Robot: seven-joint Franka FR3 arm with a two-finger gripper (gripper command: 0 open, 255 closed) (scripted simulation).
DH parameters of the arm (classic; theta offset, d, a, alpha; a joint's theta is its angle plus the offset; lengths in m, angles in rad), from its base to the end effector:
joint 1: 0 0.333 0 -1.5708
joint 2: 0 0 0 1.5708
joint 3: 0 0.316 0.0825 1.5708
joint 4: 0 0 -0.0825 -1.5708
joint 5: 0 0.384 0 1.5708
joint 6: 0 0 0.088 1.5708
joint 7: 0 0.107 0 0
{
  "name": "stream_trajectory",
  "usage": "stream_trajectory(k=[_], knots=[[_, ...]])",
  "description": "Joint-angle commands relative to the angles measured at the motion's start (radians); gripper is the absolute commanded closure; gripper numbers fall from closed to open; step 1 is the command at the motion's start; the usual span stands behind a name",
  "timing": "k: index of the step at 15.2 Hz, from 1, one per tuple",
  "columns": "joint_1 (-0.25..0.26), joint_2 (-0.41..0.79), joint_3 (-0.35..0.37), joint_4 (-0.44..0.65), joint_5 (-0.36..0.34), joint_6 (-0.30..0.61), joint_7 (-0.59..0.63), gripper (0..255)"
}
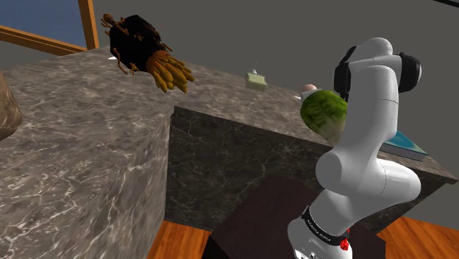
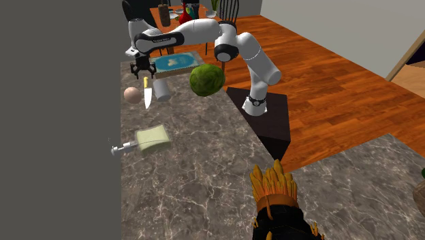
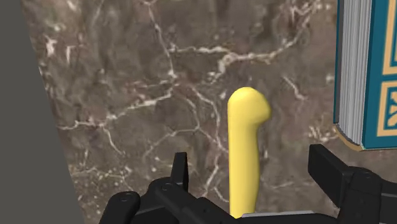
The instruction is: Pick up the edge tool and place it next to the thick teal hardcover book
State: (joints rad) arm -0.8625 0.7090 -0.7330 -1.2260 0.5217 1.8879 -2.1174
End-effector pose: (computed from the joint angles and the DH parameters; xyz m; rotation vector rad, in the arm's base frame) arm 0.1685 -0.7180 0.4331 2.9032 0.8057 0.0392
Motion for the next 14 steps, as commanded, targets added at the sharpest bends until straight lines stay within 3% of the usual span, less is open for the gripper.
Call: stream_trajectory(k=[1, 6, 14], knots=[[0.000, 0.000, 0.000, 0.000, 0.000, 0.000, 0.000, 0], [-0.012, -0.034, -0.015, 0.078, -0.022, -0.101, 0.020, 0], [-0.012, -0.034, -0.015, 0.078, -0.023, -0.101, 0.020, 0]])
